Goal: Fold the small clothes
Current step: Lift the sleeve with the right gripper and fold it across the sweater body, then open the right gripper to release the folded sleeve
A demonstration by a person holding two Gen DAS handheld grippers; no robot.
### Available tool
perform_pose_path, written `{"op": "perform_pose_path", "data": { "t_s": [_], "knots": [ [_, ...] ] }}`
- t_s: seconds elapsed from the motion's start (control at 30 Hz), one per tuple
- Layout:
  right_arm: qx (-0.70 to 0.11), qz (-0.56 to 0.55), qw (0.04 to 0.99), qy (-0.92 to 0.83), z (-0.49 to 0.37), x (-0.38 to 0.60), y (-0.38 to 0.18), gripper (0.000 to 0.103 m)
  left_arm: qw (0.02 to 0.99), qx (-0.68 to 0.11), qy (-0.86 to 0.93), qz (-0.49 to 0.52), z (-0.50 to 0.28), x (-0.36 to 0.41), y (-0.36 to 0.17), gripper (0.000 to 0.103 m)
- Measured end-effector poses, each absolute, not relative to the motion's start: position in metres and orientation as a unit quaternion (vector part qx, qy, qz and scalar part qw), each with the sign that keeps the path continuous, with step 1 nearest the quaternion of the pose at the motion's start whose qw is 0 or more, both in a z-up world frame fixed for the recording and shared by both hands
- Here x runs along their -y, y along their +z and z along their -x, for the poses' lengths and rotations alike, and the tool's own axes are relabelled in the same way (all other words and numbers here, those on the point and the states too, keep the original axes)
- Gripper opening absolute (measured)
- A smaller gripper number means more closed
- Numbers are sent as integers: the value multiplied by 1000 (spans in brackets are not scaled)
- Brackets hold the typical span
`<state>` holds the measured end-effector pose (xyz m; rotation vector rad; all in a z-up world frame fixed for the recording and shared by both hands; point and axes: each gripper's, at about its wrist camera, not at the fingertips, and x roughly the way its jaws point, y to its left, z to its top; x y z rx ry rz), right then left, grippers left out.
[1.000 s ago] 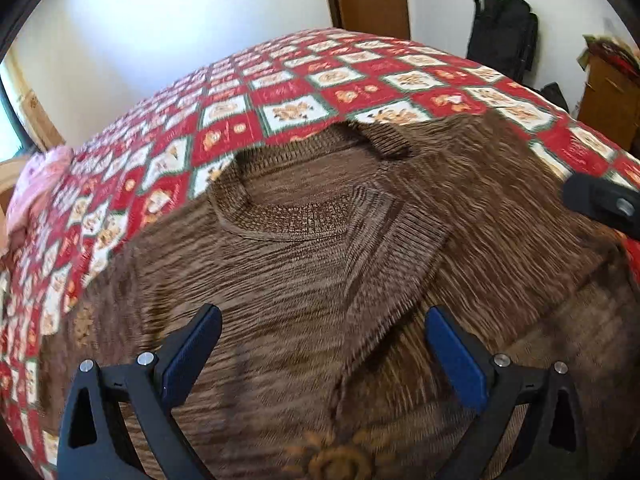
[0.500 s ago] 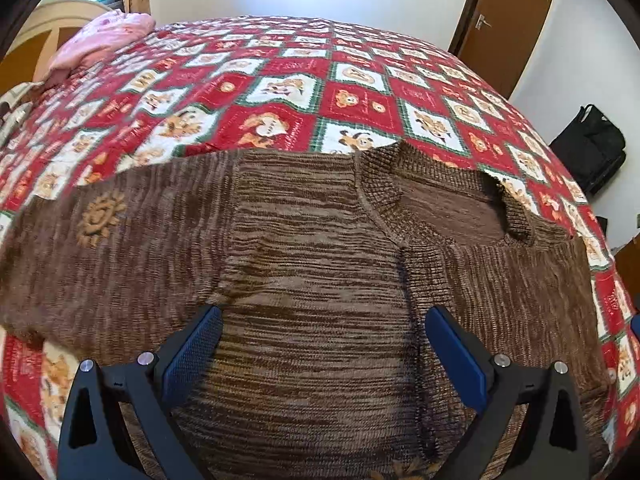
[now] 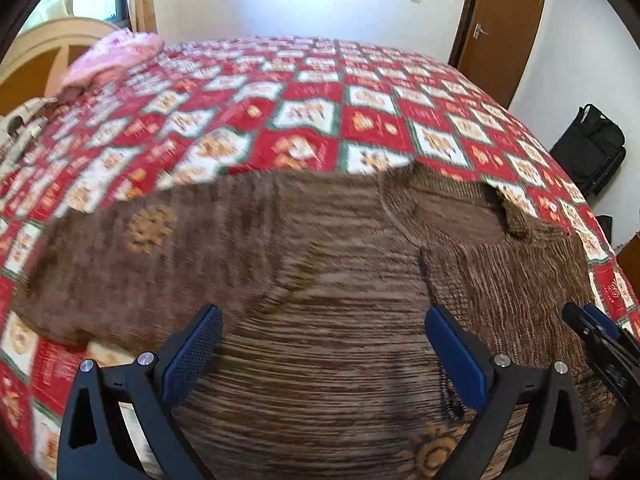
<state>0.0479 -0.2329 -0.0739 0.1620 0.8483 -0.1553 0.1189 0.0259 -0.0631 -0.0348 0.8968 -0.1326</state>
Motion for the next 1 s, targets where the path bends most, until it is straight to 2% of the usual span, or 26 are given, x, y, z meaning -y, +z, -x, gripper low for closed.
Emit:
{"op": "perform_pose_path", "data": {
  "t_s": [0.13,0.3,0.33,0.43,0.47,0.53,0.63,0.9,1.0],
  "knots": [
    [-407,-80,910,-1,-40,199,-56,60,911,-411,-38,-13,-112,-38,-48,102],
    [-431,22,897,94,-40,117,-72,60,915,-400,14,-59,-110,-53,-45,102],
    [-437,40,893,99,-43,108,-78,57,914,-401,16,-60,-109,-56,-46,102],
    [-453,72,884,87,-46,91,-97,30,914,-402,14,-49,-107,-70,-45,102],
    [-447,66,888,82,-45,92,-94,16,915,-401,16,-45,-106,-73,-45,102],
    [-452,33,888,78,-49,99,-89,13,915,-402,17,-37,-107,-79,-45,102],
    [-450,-12,890,71,-52,107,-81,12,914,-403,20,-31,-109,-84,-46,102],
    [-446,45,889,92,-53,61,-96,10,913,-404,39,-28,-109,-103,-50,102],
    [-444,31,889,112,-46,59,-90,16,914,-403,51,6,-108,-126,-50,102]
  ]
}}
